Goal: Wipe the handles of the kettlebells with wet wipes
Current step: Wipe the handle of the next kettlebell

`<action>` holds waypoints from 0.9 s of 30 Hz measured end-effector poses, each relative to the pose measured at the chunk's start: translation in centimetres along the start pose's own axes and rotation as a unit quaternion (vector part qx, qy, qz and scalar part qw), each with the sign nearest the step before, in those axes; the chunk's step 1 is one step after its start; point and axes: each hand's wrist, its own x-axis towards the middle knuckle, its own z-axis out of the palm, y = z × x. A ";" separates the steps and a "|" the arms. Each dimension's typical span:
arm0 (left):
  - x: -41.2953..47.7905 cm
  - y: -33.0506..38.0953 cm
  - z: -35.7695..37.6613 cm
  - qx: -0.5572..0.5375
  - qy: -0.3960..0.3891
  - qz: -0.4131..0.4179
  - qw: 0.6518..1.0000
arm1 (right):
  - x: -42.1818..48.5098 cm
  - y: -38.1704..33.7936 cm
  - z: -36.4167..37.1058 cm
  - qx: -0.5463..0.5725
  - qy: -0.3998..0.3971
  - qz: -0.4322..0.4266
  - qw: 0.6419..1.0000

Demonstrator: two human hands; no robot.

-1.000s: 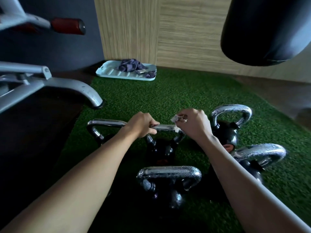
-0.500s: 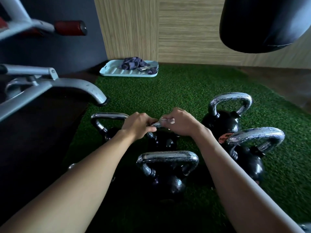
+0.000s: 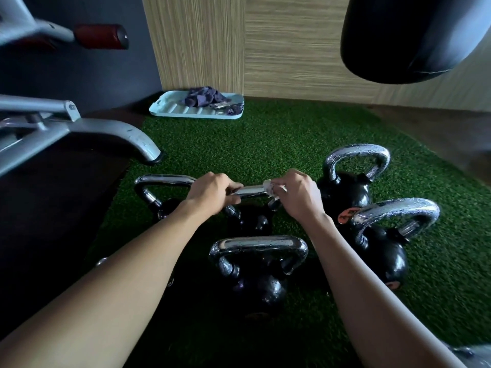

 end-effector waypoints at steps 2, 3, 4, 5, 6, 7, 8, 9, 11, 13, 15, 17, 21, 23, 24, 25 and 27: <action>0.2 -0.3 0.1 -0.008 -0.002 -0.004 1.000 | 0.7 -1.6 -0.2 -0.003 -0.030 -0.051 0.998; 0.3 -0.4 0.1 -0.003 -0.002 -0.008 1.000 | 1.1 -2.4 -0.1 -0.005 -0.043 -0.068 0.997; 0.3 -0.6 0.2 0.009 -0.001 -0.011 1.000 | 1.4 -3.0 0.0 -0.010 -0.052 -0.076 0.996; 0.2 -0.6 0.3 0.021 -0.001 -0.010 1.000 | 1.6 -3.3 0.2 -0.017 -0.055 -0.072 0.996; 0.1 -0.7 0.3 0.027 -0.002 -0.003 1.000 | 1.7 -3.1 0.2 -0.020 -0.050 -0.058 0.997; -0.1 -0.7 0.2 0.028 -0.001 0.006 1.000 | 1.6 -2.6 0.2 -0.017 -0.040 -0.034 0.998; -0.3 -0.7 0.0 0.027 -0.002 0.015 1.000 | 1.6 -1.8 0.0 -0.015 -0.031 -0.007 0.999; -0.6 -0.7 -0.2 0.027 -0.003 0.022 0.999 | 1.4 -0.8 -0.2 -0.016 -0.024 0.019 0.999; -1.0 -0.5 -0.5 0.035 -0.003 0.028 0.999 | 1.3 1.0 -0.6 -0.016 -0.024 0.058 0.998; -1.3 -0.3 -0.6 0.044 -0.003 0.031 0.999 | 1.1 1.6 -0.9 0.021 -0.034 0.053 0.998; -1.3 -0.2 -0.7 0.043 -0.008 0.033 0.999 | 0.9 1.1 -0.9 0.047 -0.043 0.017 0.998; -1.4 -0.3 -1.0 0.037 -0.017 0.031 0.999 | 0.7 0.4 -0.6 0.053 -0.044 -0.004 0.998; -1.5 -0.8 -0.9 0.034 -0.010 0.032 0.999 | 1.2 1.4 0.3 0.080 -0.033 0.045 0.995; -1.7 -0.7 -1.0 0.048 -0.005 0.028 0.998 | 0.9 2.6 0.6 0.121 -0.023 0.093 0.988; -1.9 -0.7 -1.1 0.056 -0.005 0.029 0.998 | 0.6 3.3 0.9 0.143 -0.022 0.120 0.982; -2.0 -0.6 -1.2 0.062 -0.004 0.032 0.998 | 0.2 4.0 1.4 0.163 -0.026 0.144 0.976; -2.1 -0.5 -1.2 0.063 -0.001 0.033 0.998 | -0.6 4.7 2.3 0.206 -0.031 0.179 0.962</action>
